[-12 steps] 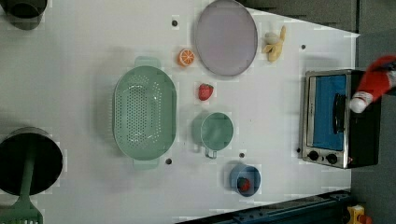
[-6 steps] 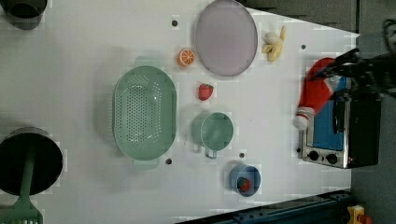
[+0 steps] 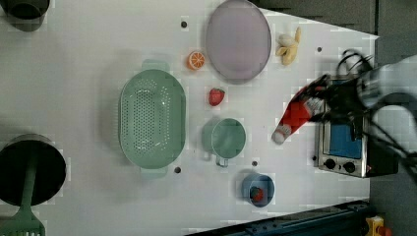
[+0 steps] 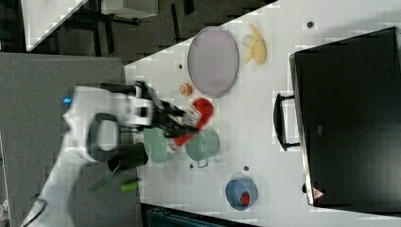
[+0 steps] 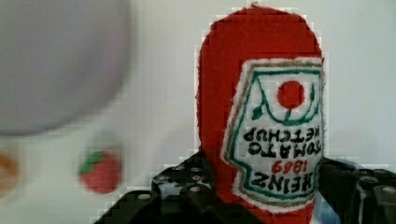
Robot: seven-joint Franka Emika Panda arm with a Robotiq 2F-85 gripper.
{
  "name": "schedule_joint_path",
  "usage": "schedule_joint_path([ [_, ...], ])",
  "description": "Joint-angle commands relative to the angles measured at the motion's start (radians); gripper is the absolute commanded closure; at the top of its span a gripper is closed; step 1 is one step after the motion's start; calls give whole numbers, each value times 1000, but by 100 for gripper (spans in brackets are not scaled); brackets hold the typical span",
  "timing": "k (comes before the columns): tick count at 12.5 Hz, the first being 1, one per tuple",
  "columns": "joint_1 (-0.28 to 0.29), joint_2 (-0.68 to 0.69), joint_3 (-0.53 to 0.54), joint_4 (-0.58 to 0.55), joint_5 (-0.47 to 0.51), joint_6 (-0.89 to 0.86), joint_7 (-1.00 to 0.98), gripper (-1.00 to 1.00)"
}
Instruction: Pick Ketchup from oven and place it on table.
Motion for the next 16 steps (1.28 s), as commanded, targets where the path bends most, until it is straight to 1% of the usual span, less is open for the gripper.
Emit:
schedule_joint_path([
  [1, -49, 19, -24, -90, 0, 107, 72, -24],
  [4, -47, 102, -19, -165, 1, 315, 72, -24],
  [5, -45, 129, -16, -179, 1, 358, 72, -24],
  [6, -44, 157, -13, -188, 3, 393, 72, -30],
  [8, -44, 190, -8, -189, 5, 439, 72, -71],
  [9, -44, 189, -10, -190, 5, 438, 72, -100],
  [11, -44, 162, -11, -186, 5, 433, 72, -100],
  [13, -44, 92, -18, -166, 5, 420, 72, -100],
  [15, -44, -4, -23, -106, 4, 352, 72, -100],
  [16, -44, -51, -22, -61, 3, 290, 72, -100],
])
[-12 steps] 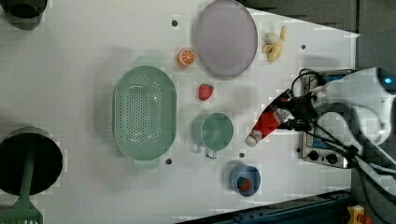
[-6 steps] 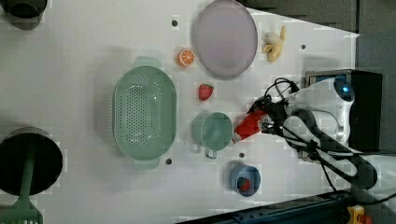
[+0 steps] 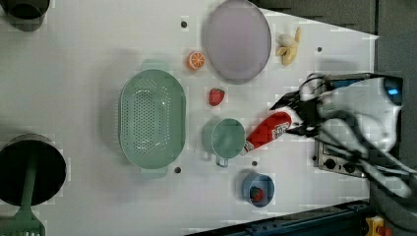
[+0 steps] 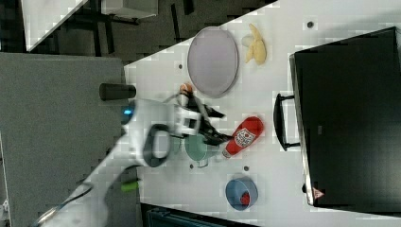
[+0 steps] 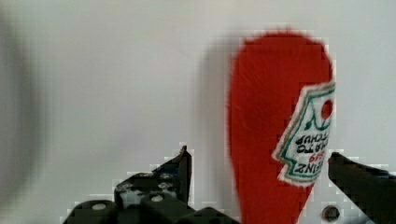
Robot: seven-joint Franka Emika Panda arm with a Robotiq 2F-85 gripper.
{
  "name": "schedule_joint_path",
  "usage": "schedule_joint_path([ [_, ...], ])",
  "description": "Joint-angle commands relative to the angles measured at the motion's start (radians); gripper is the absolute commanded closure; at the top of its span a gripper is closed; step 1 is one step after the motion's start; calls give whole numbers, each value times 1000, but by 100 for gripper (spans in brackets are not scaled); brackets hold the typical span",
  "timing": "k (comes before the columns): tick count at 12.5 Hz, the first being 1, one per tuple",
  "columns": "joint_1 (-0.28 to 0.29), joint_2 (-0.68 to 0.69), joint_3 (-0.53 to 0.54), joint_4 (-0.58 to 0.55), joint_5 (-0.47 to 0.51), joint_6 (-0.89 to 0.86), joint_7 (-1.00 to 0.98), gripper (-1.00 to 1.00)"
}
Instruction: Pick Ketchup from oven and place it on table.
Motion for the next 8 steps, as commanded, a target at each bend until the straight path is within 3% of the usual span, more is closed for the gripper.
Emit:
schedule_joint_path([
  [1, 13, -191, -28, 168, 8, -124, 37, -100],
  [8, 10, -270, -35, 578, -31, -725, 37, -100],
])
